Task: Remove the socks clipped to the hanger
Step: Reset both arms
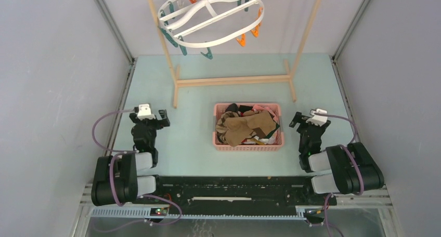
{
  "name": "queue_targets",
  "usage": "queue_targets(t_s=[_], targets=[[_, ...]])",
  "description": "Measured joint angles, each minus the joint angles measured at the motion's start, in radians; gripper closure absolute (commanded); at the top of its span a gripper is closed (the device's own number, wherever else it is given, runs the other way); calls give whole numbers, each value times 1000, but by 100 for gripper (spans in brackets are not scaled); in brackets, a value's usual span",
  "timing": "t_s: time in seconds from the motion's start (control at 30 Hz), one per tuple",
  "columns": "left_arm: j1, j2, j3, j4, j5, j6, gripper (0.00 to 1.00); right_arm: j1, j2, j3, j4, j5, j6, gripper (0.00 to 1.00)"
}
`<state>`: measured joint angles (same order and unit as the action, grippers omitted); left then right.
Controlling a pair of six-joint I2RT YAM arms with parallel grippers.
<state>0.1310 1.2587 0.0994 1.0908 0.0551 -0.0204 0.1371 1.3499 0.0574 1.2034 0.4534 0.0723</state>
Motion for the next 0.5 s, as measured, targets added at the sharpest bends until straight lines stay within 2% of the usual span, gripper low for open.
queue_targets(t_s=[0.1,0.27,0.5], targets=[[-12,0,32,-16,-45,-6,0,-5,33,33,-48,-45,-18,0],[-22,0,46,-24,-80,-7,0,-111,18,166,-157,-143,12,0],[-23,0,46,-36,-95,-7,0,-110,11,170,-217,-175,23,0]])
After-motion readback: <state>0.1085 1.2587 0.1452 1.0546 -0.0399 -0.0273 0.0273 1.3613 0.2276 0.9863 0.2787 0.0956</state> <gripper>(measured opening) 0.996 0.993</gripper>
